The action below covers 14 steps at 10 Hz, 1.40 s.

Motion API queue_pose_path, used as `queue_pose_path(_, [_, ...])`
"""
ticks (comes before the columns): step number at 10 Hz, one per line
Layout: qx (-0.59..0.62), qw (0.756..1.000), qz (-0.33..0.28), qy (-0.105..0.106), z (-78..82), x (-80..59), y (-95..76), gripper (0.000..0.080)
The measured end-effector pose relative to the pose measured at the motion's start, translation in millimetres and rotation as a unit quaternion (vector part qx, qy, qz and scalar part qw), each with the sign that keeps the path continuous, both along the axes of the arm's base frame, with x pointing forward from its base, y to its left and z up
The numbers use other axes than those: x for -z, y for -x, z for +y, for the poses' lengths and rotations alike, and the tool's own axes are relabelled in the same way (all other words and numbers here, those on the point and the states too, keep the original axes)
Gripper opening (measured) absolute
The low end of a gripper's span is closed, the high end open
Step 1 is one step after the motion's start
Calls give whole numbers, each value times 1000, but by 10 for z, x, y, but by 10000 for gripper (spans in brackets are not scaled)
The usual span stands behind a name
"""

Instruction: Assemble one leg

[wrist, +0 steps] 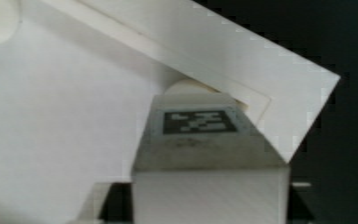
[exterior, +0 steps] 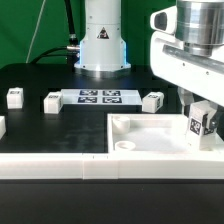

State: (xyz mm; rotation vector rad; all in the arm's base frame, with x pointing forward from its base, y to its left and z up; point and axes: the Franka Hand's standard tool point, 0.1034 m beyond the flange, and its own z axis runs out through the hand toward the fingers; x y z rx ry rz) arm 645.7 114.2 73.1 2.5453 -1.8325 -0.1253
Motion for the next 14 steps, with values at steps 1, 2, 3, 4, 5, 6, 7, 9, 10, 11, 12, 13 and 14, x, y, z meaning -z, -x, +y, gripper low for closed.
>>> queue_pose_path(1, [49, 999, 3, 5, 0, -1, 4, 291])
queue_pose_path(2, [85, 996, 5, 10, -2, -2, 6, 291])
queue_pose_path(3, [124, 992, 6, 14, -4, -3, 9, 291])
queue_pose_path(4, [173, 985, 8, 19, -8, -6, 11, 291])
queue_pose_path(5, [210, 977, 11, 22, -10, -7, 15, 291])
queue_pose_path(6, [241, 970, 14, 21, -16, -8, 17, 291])
queue_pose_path(7, [247, 969, 15, 21, -15, -6, 19, 291])
queue_pose_path(9, [241, 970, 15, 21, -8, 5, 23, 512])
queue_pose_path(10, [220, 975, 14, 19, -6, 6, 24, 512])
queue_pose_path(11, [199, 980, 13, 18, 4, 6, 26, 623])
queue_pose_path(12, [135, 991, 11, 13, 35, 8, 32, 641])
queue_pose_path(13, [87, 996, 7, 9, 59, 6, 27, 641])
queue_pose_path(14, [20, 1000, 3, 3, 69, 4, 21, 648])
